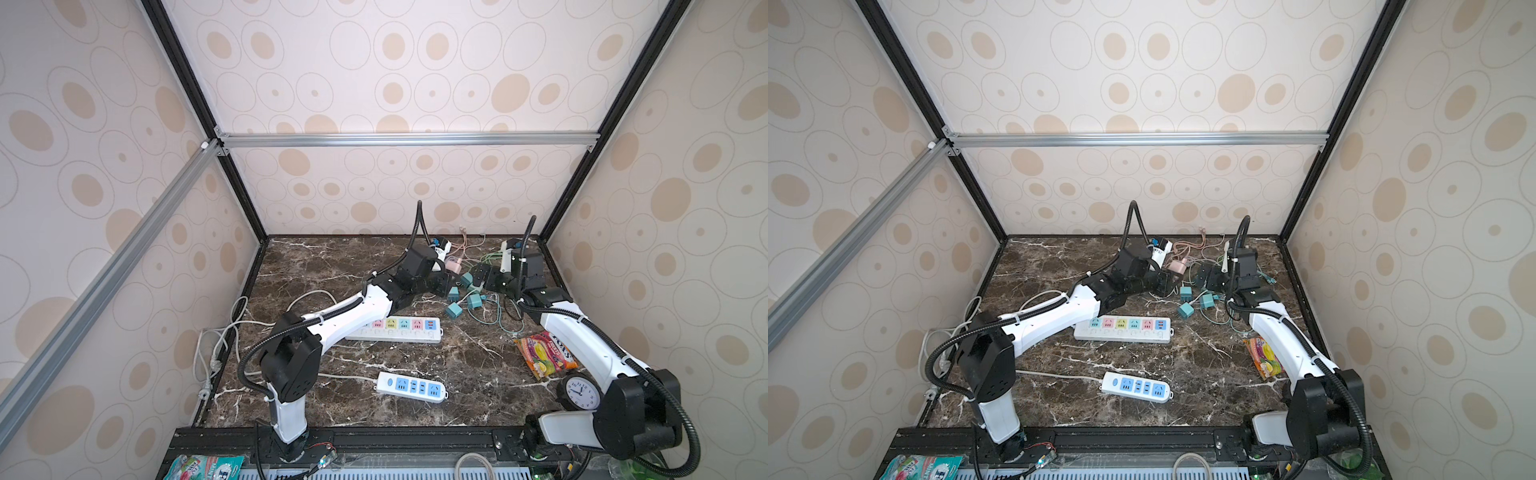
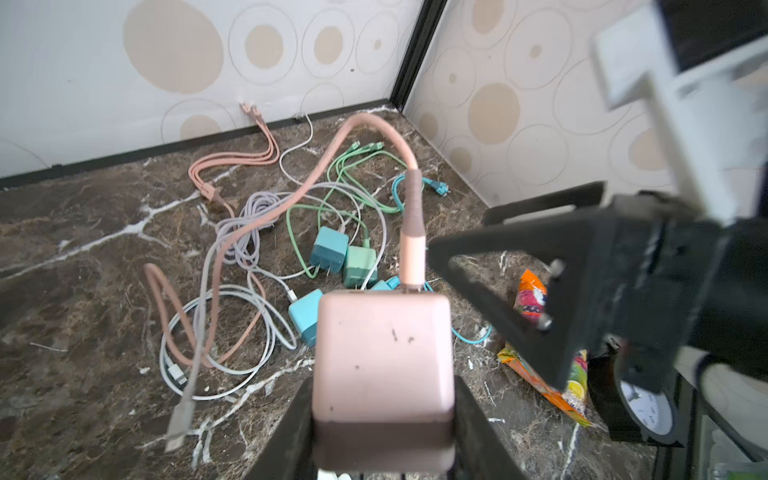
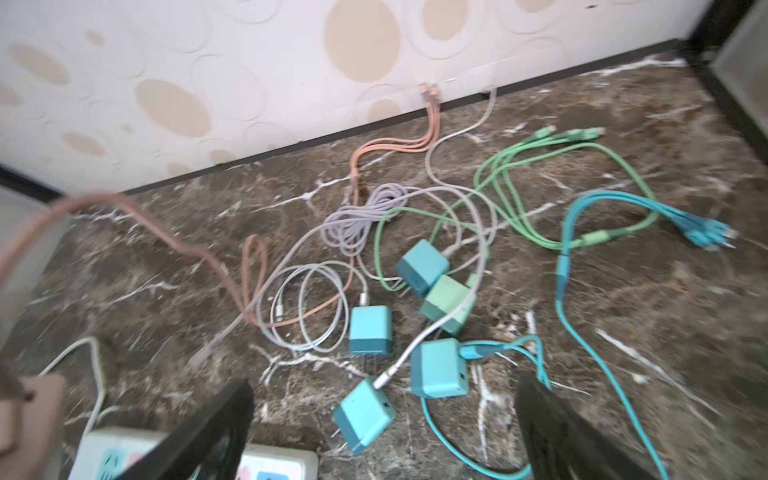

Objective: Insert the plug
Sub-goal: 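Lift the pink charger high with the left gripper while the right gripper rises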

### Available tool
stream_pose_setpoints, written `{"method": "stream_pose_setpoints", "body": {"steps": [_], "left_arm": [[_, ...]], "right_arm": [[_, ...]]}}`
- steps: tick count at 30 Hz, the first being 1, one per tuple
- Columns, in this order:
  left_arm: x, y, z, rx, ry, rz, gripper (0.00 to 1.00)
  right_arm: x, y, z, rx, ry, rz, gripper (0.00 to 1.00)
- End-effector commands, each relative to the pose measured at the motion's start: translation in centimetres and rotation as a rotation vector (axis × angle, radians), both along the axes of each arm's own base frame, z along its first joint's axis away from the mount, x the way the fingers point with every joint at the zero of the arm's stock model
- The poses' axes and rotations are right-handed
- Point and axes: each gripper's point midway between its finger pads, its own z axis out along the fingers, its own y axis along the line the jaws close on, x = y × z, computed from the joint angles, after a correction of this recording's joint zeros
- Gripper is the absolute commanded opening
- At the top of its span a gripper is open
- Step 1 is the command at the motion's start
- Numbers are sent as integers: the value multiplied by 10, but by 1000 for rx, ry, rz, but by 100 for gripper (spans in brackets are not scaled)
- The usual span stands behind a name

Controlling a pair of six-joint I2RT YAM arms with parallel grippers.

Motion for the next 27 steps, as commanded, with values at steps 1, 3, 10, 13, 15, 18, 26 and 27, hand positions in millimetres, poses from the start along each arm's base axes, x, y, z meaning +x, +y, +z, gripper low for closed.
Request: {"method": "stream_pose_setpoints", "body": {"steps": [1, 3, 10, 13, 15, 18, 26, 27], "left_arm": [[-1, -1, 59, -89, -92, -53, 0], [-2, 1, 72, -108, -101, -65, 0], [-15, 6, 139, -230, -149, -186, 0], [-23, 14, 175, -271, -192, -224, 0], [-29, 18, 196, -304, -220, -254, 0], [-39, 19, 222, -344, -255, -306, 0], [-47, 25, 267, -376, -335, -340, 0], [-47, 26, 272, -380, -344, -338, 0]], "right_arm": [[-7, 50, 21, 39, -145, 250, 100], [-7, 61, 21, -35, -211, 296, 100], [-2, 88, 0, -67, -198, 411, 99], [4, 94, 1, -47, -225, 428, 99], [7, 100, 2, -45, -268, 465, 99], [18, 106, -1, -74, -323, 492, 99], [58, 114, -1, -100, -351, 470, 99], [64, 112, -3, -102, -359, 446, 99]]}}
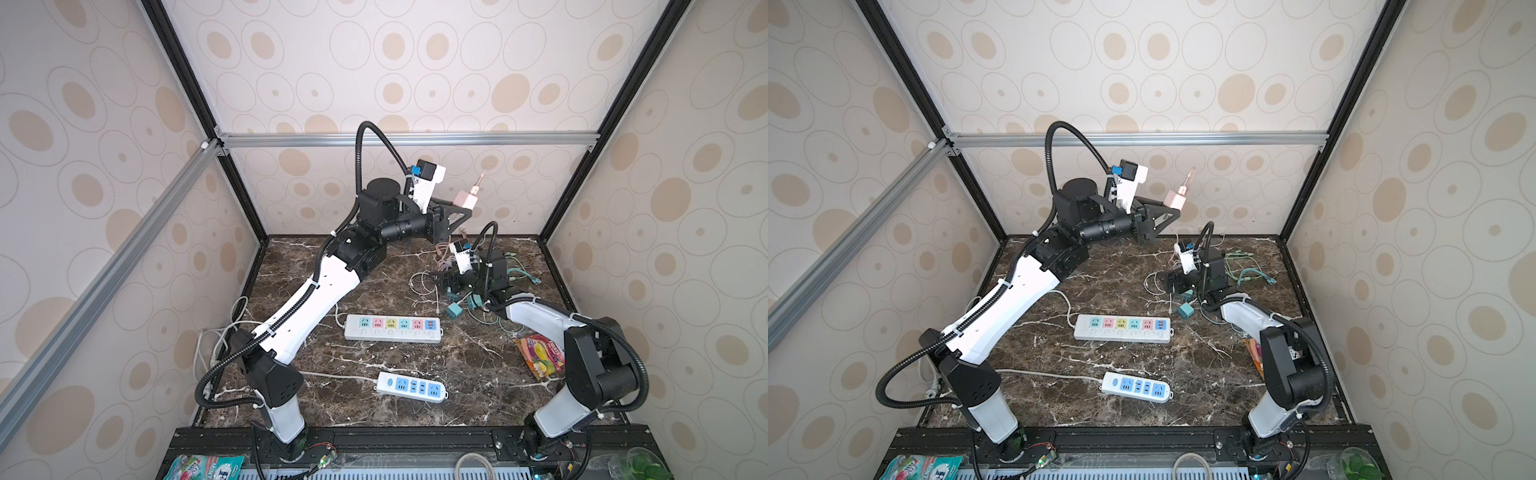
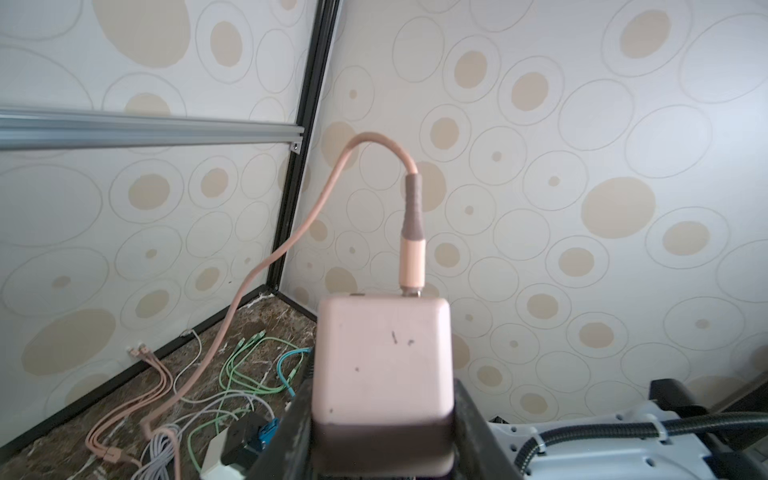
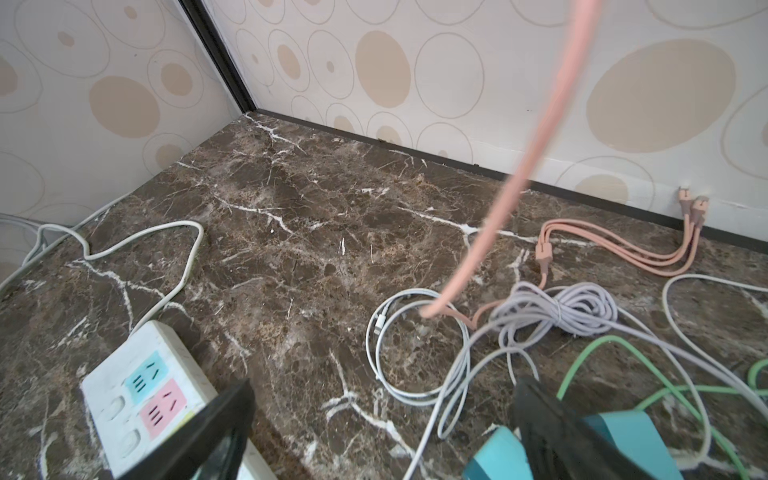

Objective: Insert the plug
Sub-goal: 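Lift the pink charger high with the left gripper while the right gripper rises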

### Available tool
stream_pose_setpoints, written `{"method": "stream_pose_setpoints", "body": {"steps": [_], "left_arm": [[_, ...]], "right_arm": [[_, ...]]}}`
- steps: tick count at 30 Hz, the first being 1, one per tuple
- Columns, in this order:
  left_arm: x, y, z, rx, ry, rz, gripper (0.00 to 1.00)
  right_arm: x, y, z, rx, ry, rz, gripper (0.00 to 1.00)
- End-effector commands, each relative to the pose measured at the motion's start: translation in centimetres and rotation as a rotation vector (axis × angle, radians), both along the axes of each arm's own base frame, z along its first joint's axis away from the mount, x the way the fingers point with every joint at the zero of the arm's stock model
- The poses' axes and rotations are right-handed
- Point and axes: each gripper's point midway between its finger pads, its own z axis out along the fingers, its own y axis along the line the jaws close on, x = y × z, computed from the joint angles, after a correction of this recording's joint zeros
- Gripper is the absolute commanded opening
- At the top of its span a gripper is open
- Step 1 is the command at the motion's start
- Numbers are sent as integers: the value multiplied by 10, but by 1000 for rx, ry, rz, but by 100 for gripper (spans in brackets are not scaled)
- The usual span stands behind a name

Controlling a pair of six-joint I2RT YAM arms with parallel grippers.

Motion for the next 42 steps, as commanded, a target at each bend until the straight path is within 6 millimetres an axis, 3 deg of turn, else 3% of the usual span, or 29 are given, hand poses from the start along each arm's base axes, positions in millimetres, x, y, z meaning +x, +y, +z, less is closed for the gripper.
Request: {"method": "stream_pose_setpoints", "body": {"steps": [1, 4, 7, 11, 16, 25, 29, 35, 39, 42], "left_arm": [[-11, 7, 26, -23, -68, -26, 0], [-13, 10, 36, -36, -84, -23, 0], [-16, 15, 47, -51, -102, -25, 0], [-20, 27, 58, -60, -122, -10, 0], [-27, 45, 62, -78, -124, 3, 0], [-34, 83, 64, -81, -145, 107, 0], [-25, 95, 49, -55, -124, 178, 0], [1, 133, 22, 8, -97, 435, 0], [34, 171, -4, 65, 16, 705, 0], [50, 182, -23, 87, 80, 775, 0]], "right_arm": [[22, 0, 19, 18, -101, -42, 99], [34, -4, 8, 7, -126, -83, 99], [44, 1, -1, -13, -162, -61, 92], [61, -5, -5, -32, -177, -122, 72], [77, -5, 3, -39, -203, -145, 56], [94, -7, 46, -76, -306, -171, 24], [99, -12, 77, -82, -344, -205, 0], [108, -9, 138, -13, -397, -230, 0], [113, 13, 167, 54, -425, -193, 0], [121, 39, 177, 63, -433, -170, 0]]}}
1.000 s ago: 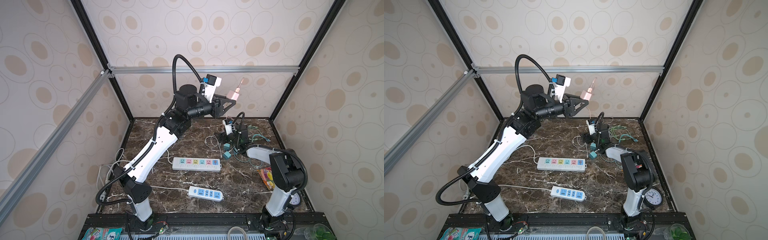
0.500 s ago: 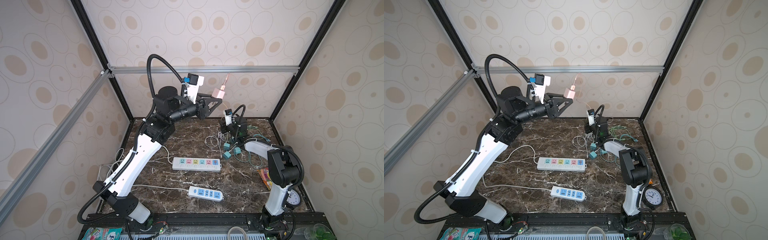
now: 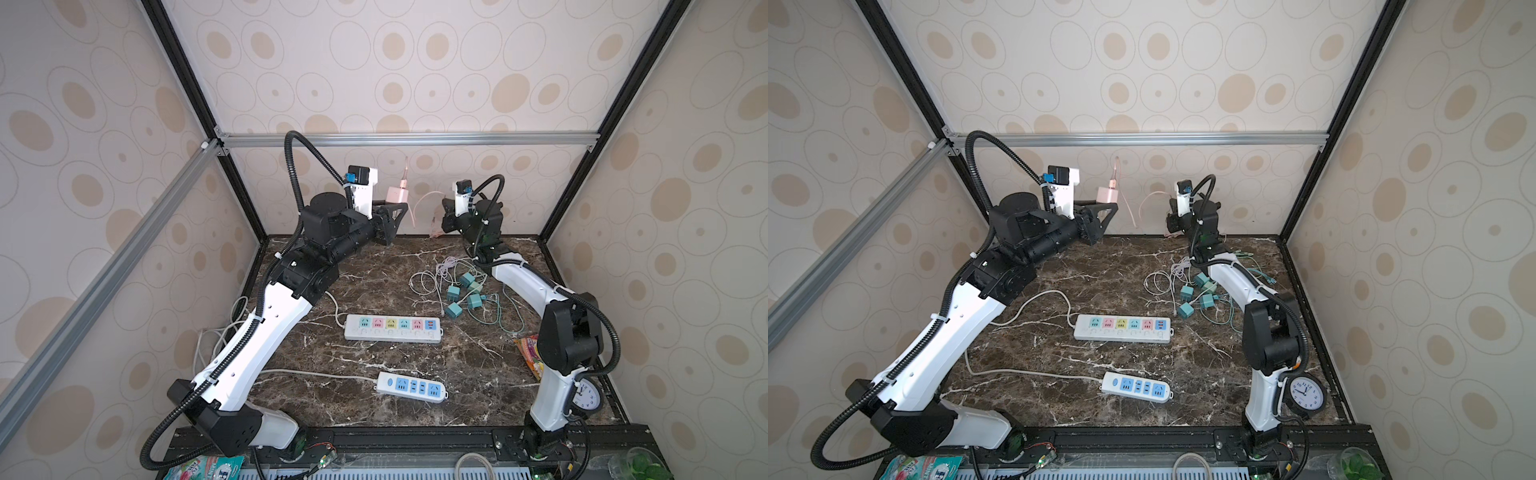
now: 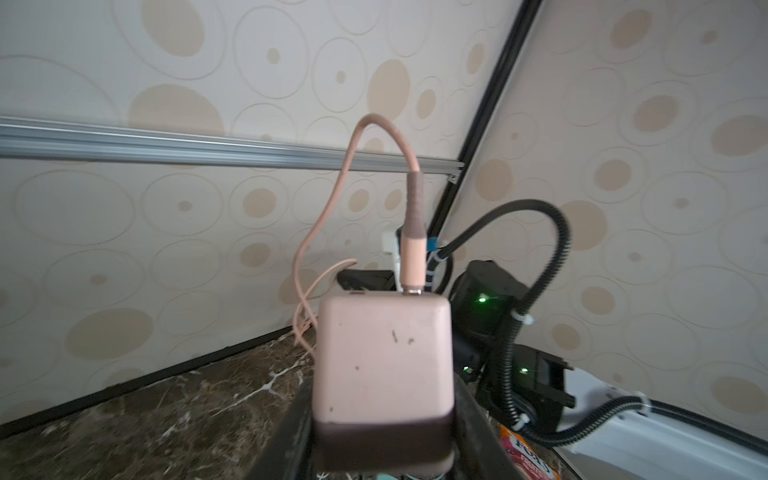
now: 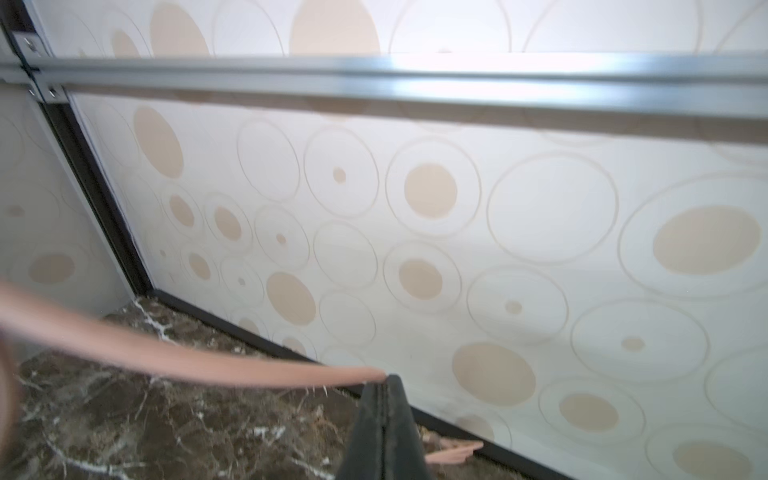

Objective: Insert the plug
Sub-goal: 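Lift the pink charger high with the left gripper while the right gripper rises, then carry the pink charger toward the table middle while the right gripper follows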

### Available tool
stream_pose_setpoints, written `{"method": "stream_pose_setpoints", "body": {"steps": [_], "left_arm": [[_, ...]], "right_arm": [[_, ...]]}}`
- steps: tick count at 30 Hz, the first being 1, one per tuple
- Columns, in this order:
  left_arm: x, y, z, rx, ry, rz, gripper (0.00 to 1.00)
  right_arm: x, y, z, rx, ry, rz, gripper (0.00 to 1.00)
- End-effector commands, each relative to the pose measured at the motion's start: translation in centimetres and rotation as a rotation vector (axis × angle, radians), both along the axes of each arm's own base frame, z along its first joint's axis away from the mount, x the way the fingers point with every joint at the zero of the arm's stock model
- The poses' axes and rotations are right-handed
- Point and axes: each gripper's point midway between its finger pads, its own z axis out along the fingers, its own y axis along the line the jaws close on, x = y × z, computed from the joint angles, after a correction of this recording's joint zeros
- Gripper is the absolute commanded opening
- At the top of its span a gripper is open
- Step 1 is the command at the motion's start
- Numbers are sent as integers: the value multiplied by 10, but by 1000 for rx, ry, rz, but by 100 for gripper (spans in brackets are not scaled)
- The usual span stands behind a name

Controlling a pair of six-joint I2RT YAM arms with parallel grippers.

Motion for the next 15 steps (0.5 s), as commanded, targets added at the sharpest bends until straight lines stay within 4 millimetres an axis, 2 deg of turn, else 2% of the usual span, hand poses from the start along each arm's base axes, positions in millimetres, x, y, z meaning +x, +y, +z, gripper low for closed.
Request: {"method": "stream_pose_setpoints", "body": {"steps": [1, 4, 7, 11, 14, 15], "left_arm": [[22, 37, -6, 10, 29, 219, 0], [45, 64, -19, 41, 47, 346, 0], [69, 92, -14, 34, 42, 390, 0], [89, 133, 31, 65, -48, 469, 0], [90, 159, 68, 73, -112, 512, 0], [90, 167, 74, 81, -121, 529, 0]], "right_arm": [[8, 38, -6, 6, 34, 52, 0], [15, 66, -2, 19, 22, 61, 0], [22, 96, 1, 55, 21, 84, 0], [20, 139, -2, 100, 30, 159, 0], [15, 165, -3, 95, 23, 196, 0], [14, 171, 2, 96, 14, 208, 0]]}}
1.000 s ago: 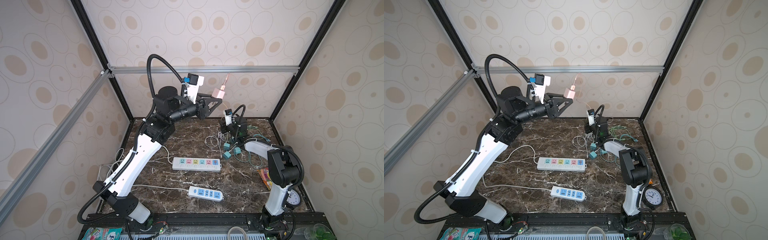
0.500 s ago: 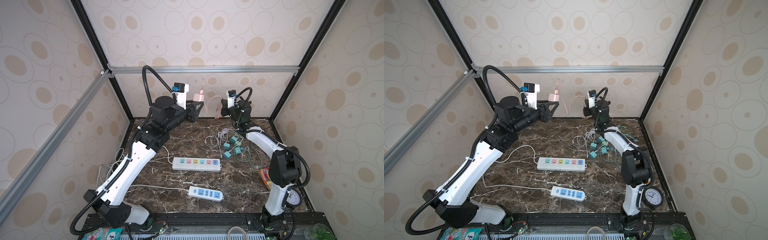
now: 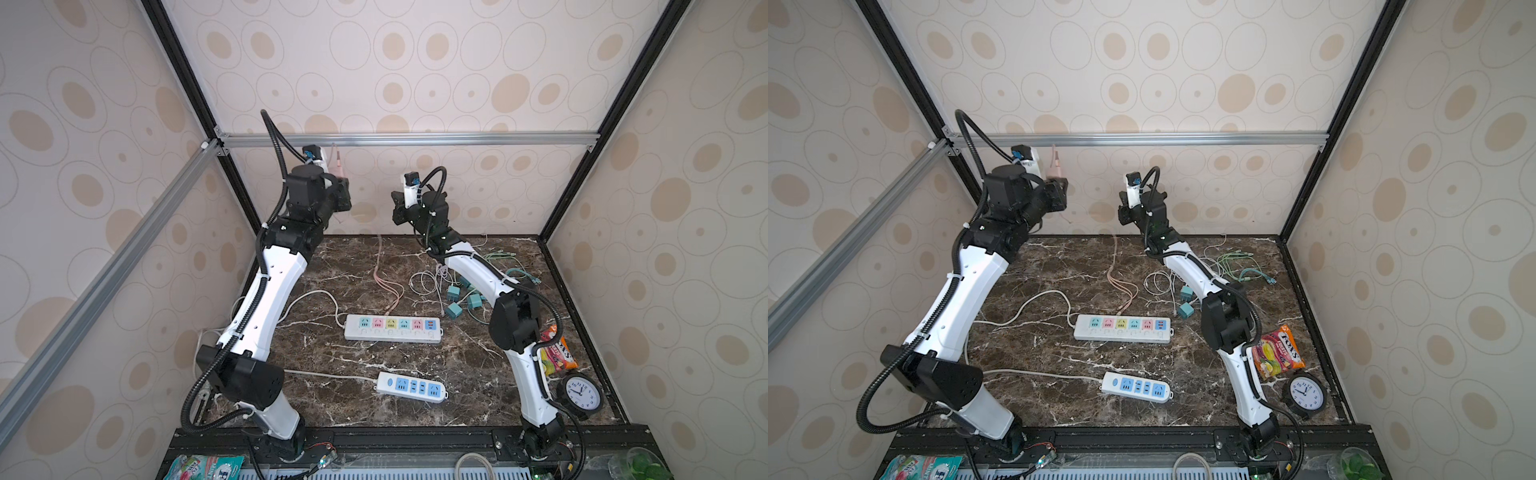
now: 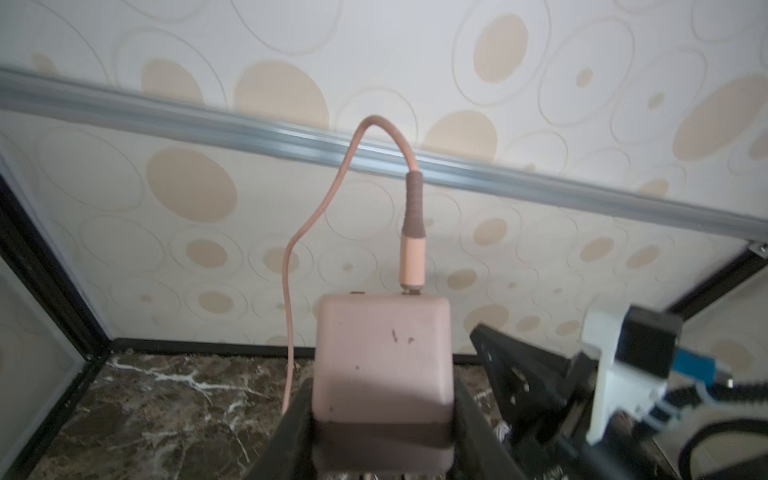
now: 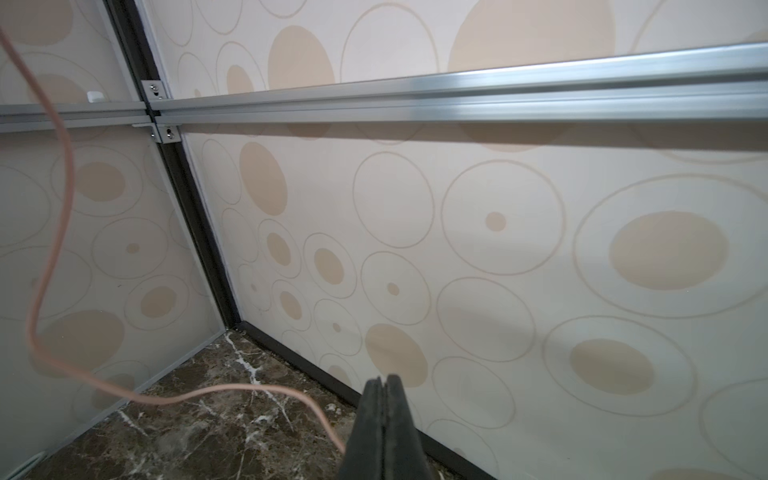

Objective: Insert the plug
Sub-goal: 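Carry the pink charger toward the table middle while the right gripper follows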

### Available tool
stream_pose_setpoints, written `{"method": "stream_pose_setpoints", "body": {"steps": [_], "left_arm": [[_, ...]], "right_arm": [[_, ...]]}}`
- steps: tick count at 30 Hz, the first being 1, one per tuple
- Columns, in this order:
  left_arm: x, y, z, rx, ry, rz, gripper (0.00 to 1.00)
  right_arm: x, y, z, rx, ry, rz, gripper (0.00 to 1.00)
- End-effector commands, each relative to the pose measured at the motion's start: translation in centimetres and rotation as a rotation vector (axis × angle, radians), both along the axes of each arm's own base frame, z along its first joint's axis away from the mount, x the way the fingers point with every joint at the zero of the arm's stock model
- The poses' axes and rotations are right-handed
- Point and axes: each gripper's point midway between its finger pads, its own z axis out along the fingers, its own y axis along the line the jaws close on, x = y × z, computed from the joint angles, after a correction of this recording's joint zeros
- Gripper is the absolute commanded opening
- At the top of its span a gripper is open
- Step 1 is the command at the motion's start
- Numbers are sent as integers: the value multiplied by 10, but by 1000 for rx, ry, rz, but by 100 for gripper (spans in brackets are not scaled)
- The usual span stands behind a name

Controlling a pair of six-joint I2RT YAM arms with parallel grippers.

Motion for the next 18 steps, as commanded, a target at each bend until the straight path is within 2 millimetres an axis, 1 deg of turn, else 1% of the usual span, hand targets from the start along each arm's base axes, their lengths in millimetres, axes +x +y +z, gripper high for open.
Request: {"method": "stream_pose_setpoints", "body": {"steps": [1, 3, 4, 6, 7, 8, 9, 10, 11, 13, 14, 16, 18], "left_arm": [[-30, 31, 76, 46, -159, 47, 0], [-32, 45, 78, 67, -161, 89, 0], [-33, 51, 73, 74, -149, 111, 0], [-32, 60, 56, 78, -111, 132, 0], [-30, 62, 43, 77, -88, 133, 0], [-28, 63, 30, 78, -63, 137, 0], [-27, 66, 17, 82, -38, 151, 0], [-25, 68, 3, 85, -10, 164, 0], [-23, 69, -14, 87, 22, 171, 0], [-19, 64, -44, 85, 76, 142, 0], [-17, 56, -59, 76, 99, 101, 0], [-17, 39, -91, 42, 141, 9, 0], [-20, 24, -118, 15, 169, -63, 0]], "right_arm": [[-10, 22, 23, 33, -28, 44, 0], [-10, 30, 14, 23, -13, 61, 0], [-10, 33, 7, 12, -2, 64, 1], [-11, 34, -7, -13, 27, 63, 7], [-13, 34, -14, -22, 43, 68, 12], [-16, 34, -28, -47, 66, 76, 18], [-20, 33, -35, -63, 80, 87, 23], [-25, 32, -42, -83, 97, 99, 32], [-31, 30, -50, -103, 114, 109, 46], [-43, 22, -60, -124, 148, 108, 64], [-48, 15, -65, -136, 170, 94, 72], [-61, 0, -73, -154, 211, 67, 81], [-71, -19, -77, -160, 231, 12, 93]]}}
